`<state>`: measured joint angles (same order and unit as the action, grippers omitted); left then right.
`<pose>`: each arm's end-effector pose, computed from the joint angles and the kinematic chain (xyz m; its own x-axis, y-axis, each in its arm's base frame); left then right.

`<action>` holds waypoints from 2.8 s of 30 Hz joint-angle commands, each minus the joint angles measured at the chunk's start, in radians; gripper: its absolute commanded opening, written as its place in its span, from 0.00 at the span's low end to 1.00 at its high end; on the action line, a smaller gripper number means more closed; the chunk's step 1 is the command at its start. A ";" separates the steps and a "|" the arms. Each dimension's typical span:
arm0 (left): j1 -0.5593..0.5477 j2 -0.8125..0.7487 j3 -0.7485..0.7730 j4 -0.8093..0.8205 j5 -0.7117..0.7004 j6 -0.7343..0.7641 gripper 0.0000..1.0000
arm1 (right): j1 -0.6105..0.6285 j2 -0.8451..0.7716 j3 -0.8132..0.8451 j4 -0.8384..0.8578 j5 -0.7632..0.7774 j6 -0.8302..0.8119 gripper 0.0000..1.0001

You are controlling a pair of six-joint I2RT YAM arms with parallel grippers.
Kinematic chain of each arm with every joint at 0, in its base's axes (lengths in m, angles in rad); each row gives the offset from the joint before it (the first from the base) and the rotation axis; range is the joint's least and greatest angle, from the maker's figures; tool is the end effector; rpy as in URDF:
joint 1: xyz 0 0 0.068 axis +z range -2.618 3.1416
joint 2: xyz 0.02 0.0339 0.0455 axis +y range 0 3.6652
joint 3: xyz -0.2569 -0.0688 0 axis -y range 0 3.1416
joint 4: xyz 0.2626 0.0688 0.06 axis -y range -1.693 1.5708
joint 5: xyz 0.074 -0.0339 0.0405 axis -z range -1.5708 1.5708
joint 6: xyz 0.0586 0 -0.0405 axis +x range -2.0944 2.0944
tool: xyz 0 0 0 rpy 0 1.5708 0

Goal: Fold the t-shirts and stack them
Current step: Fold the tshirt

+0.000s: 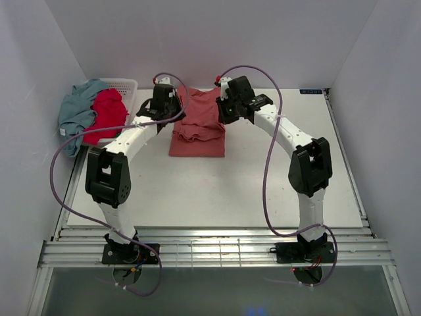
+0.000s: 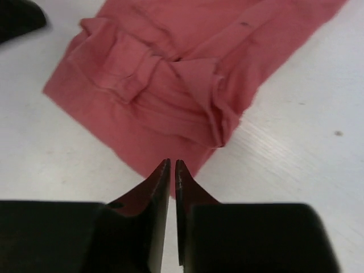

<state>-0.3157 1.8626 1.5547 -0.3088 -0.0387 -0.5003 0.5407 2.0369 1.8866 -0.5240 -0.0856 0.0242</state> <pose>0.4479 -0.1439 0.2605 -0.6168 -0.3028 -0.7265 -0.0178 0.9282 -0.3717 0.4325 0.2655 0.2803 -0.5489 -0.3014 -0.7796 -0.5570 0.8274 0.0723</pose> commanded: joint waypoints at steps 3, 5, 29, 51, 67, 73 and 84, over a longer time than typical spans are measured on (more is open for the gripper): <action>-0.112 -0.098 -0.257 0.161 0.164 -0.061 0.00 | 0.038 0.046 -0.043 0.032 -0.284 0.042 0.08; -0.147 -0.108 -0.318 0.194 0.197 -0.067 0.00 | 0.044 0.071 -0.035 0.027 -0.328 0.045 0.08; -0.174 0.043 -0.363 0.295 0.102 0.008 0.00 | 0.050 0.330 0.135 -0.001 -0.384 0.063 0.08; -0.174 0.099 -0.525 0.396 0.108 -0.041 0.00 | -0.036 0.421 0.296 0.347 -0.074 0.203 0.08; -0.204 0.018 -0.617 0.436 0.230 -0.139 0.00 | -0.039 0.263 0.152 0.658 -0.012 0.203 0.10; -0.229 -0.025 -0.565 0.439 0.260 -0.130 0.00 | -0.027 0.099 -0.016 0.567 -0.166 0.191 0.11; -0.249 -0.193 -0.490 0.313 -0.021 -0.047 0.00 | 0.036 -0.087 -0.389 0.450 -0.261 0.129 0.13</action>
<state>-0.5697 1.7672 1.0595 0.0555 0.1020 -0.6003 0.5629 1.9816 1.5551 -0.0174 -0.2993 0.1864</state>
